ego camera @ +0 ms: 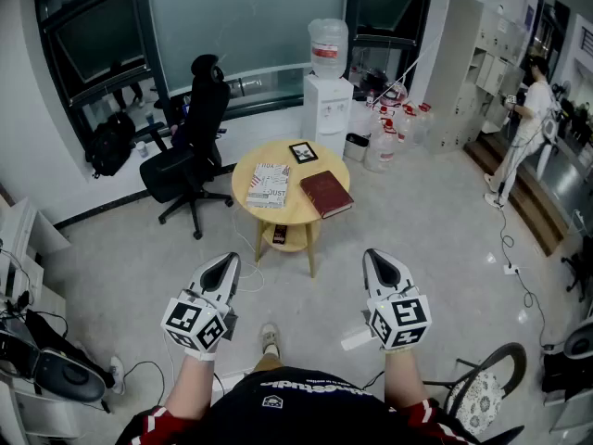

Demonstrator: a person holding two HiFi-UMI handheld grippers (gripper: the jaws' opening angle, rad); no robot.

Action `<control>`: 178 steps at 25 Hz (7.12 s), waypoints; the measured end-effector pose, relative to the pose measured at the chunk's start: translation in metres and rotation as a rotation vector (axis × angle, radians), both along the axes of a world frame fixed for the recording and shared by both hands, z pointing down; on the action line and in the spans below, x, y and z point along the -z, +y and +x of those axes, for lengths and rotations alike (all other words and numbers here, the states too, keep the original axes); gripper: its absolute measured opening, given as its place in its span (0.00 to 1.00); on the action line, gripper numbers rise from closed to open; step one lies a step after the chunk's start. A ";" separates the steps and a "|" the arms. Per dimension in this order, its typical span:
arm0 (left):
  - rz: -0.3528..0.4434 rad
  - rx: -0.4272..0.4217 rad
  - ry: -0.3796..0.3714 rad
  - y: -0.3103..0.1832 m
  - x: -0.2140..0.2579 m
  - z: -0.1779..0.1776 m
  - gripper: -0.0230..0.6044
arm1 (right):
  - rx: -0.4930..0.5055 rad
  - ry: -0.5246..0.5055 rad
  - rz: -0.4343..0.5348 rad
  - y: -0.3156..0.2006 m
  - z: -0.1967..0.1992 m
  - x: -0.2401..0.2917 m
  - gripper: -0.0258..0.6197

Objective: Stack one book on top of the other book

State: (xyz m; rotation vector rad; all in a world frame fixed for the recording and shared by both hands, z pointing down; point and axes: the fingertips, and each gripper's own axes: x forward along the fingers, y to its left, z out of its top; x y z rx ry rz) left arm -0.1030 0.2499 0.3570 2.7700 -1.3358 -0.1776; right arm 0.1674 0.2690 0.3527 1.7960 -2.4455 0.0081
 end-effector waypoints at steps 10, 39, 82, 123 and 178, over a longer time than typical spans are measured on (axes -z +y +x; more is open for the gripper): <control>0.004 -0.002 0.008 -0.009 -0.004 -0.002 0.06 | -0.008 0.009 0.007 -0.009 0.000 -0.002 0.08; -0.040 0.073 0.038 -0.070 -0.018 -0.031 0.06 | 0.073 0.055 -0.079 -0.069 -0.025 -0.026 0.08; -0.032 -0.163 0.098 -0.354 -0.015 -0.054 0.06 | -0.083 0.115 -0.093 -0.307 -0.071 -0.002 0.08; -0.011 -0.221 0.054 -0.419 -0.008 0.021 0.06 | 0.017 0.065 -0.100 -0.393 -0.031 -0.015 0.38; -0.157 -0.419 -0.097 -0.480 -0.068 0.172 0.06 | -0.383 -0.706 -0.697 -0.456 0.159 -0.403 0.44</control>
